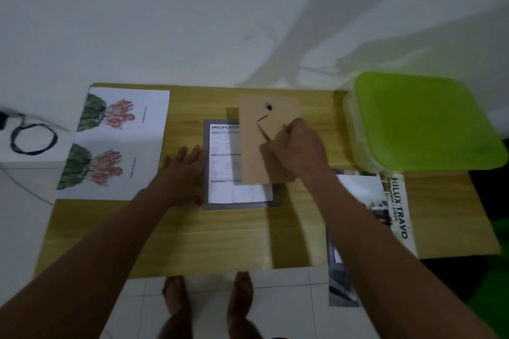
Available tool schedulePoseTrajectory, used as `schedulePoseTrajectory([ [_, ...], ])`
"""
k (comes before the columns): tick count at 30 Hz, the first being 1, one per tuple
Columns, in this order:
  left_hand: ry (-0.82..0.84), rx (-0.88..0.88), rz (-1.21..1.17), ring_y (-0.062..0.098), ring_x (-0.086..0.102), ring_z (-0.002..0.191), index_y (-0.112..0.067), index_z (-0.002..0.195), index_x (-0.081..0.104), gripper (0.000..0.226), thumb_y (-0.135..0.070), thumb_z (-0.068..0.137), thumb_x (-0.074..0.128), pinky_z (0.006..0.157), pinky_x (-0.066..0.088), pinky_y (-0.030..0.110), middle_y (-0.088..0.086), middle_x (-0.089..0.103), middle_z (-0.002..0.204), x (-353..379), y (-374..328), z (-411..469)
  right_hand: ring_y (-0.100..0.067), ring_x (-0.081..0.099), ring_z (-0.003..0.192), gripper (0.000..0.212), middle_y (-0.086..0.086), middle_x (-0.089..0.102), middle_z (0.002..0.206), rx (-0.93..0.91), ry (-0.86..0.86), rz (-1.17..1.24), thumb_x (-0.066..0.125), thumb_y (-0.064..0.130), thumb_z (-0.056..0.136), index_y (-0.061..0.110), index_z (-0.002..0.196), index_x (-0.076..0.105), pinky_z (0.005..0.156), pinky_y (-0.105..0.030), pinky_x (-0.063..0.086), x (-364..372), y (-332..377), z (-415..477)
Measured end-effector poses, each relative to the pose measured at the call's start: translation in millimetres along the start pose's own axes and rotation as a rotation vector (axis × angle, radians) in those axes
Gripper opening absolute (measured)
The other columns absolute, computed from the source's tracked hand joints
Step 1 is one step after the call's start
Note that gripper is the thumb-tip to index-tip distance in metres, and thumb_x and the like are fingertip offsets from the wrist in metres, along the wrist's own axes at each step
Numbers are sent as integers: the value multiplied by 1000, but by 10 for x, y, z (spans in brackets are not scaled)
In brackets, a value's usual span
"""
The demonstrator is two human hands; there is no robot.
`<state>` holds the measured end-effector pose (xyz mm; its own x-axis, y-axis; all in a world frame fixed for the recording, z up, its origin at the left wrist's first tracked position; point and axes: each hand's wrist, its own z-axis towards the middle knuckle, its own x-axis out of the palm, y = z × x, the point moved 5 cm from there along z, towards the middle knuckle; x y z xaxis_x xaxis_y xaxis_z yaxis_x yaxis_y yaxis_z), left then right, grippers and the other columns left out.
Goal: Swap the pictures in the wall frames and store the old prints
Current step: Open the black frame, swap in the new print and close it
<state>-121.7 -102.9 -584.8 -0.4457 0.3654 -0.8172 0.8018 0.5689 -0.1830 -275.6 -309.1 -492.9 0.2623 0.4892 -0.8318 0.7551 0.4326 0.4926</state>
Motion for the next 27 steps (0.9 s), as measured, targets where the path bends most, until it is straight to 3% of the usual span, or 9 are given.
schedulePoseTrajectory([
  [8, -26, 41, -70, 36, -13, 147, -18, 153, -13, 137, -49, 62, 85, 117, 7, 56, 4, -11, 162, -40, -4, -1, -27, 63, 99, 53, -6, 64, 109, 69, 83, 14, 72, 47, 80, 11, 114, 51, 70, -30, 42, 701, 110, -379],
  [11, -17, 58, -99, 37, -14, 147, -17, 153, -13, 139, -49, 61, 86, 118, 6, 58, 4, -11, 162, -19, 13, -4, -28, 62, 104, 50, -8, 63, 117, 48, 55, -16, 68, 42, 84, 11, 119, 49, 71, -29, 39, 745, 118, -377],
  [27, -70, 24, -88, 31, -15, 147, -19, 153, -10, 137, -51, 59, 85, 119, 4, 54, 8, -14, 161, -13, 44, -35, -27, 61, 99, 46, -8, 63, 111, -28, 55, -112, 63, 43, 89, 10, 118, 50, 69, -31, 39, 786, 312, -308],
])
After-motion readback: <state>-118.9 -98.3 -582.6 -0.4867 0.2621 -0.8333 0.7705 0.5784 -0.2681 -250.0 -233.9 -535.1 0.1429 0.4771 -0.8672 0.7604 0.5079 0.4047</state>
